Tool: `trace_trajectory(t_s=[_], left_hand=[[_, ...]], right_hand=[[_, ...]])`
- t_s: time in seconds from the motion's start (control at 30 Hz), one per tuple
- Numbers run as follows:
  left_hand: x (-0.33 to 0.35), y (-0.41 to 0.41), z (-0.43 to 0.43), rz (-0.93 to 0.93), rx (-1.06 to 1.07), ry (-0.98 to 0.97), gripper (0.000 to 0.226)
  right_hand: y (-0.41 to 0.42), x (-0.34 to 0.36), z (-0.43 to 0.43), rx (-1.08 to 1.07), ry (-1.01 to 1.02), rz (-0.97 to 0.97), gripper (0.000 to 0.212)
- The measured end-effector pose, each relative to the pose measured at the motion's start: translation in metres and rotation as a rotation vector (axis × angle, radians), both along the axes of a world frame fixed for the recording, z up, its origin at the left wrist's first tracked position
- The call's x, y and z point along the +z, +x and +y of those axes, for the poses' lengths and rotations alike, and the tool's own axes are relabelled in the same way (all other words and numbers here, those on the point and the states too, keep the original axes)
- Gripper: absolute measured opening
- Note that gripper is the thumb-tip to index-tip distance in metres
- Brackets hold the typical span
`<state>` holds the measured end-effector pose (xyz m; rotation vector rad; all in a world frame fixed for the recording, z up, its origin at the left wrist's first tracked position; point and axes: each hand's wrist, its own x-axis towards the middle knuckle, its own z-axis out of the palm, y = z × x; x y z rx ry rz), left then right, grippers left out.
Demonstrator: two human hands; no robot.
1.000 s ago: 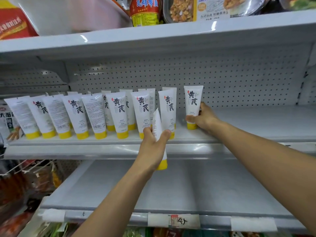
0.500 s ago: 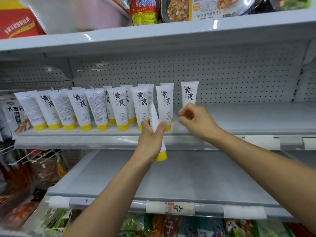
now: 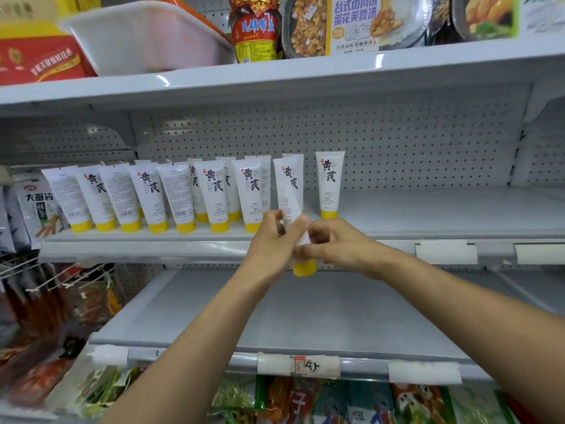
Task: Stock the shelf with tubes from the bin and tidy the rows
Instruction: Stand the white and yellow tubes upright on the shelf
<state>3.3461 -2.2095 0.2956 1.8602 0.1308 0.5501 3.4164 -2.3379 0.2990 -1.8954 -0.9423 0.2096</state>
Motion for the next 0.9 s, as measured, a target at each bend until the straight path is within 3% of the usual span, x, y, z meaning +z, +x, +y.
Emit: trace_trajectory(t_s=[0.2,0.4,0.9], left_hand=[[-0.005,-0.005,0.027,0.009,0.182,0.411,0.027],[-0.014,-0.001,0.039,0.066,0.24,0.684,0.027],[-0.022,0.018,0.047,0.128,0.247,0.714,0.021]], right_hand=[[0.033,0.023,-0.016,-0.247,0.122,-0.025,0.027],[0.065,0.024,-0.019,-0.368,0.133,-0.023,0.029],[0.096,0.009,-0.006,-0.376,-0.016,-0.035,0.039]])
